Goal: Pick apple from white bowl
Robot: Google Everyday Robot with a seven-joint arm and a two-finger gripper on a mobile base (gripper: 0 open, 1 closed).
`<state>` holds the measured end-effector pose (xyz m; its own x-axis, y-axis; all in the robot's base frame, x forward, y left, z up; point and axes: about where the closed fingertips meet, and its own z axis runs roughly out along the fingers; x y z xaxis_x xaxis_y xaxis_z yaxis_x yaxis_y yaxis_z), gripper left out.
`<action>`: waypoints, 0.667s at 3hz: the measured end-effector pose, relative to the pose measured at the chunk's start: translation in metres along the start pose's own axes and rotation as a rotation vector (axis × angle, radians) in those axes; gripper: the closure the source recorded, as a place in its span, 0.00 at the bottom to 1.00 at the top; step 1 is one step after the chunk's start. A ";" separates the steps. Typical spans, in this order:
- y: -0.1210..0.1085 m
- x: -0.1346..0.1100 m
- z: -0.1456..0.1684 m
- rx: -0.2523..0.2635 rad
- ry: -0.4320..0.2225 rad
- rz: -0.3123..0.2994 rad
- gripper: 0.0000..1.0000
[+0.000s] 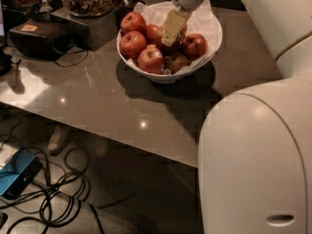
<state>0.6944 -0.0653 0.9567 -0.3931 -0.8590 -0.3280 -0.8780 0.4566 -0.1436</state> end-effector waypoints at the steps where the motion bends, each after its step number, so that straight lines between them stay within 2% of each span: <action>1: 0.007 0.001 0.006 -0.020 0.008 -0.008 0.32; 2: 0.015 0.002 0.011 -0.040 0.018 -0.015 0.32</action>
Offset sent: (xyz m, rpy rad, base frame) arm -0.0347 0.0043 -0.0182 -0.0276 0.0995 0.0396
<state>0.6832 -0.0577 0.9437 -0.3843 -0.8699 -0.3093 -0.8939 0.4344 -0.1110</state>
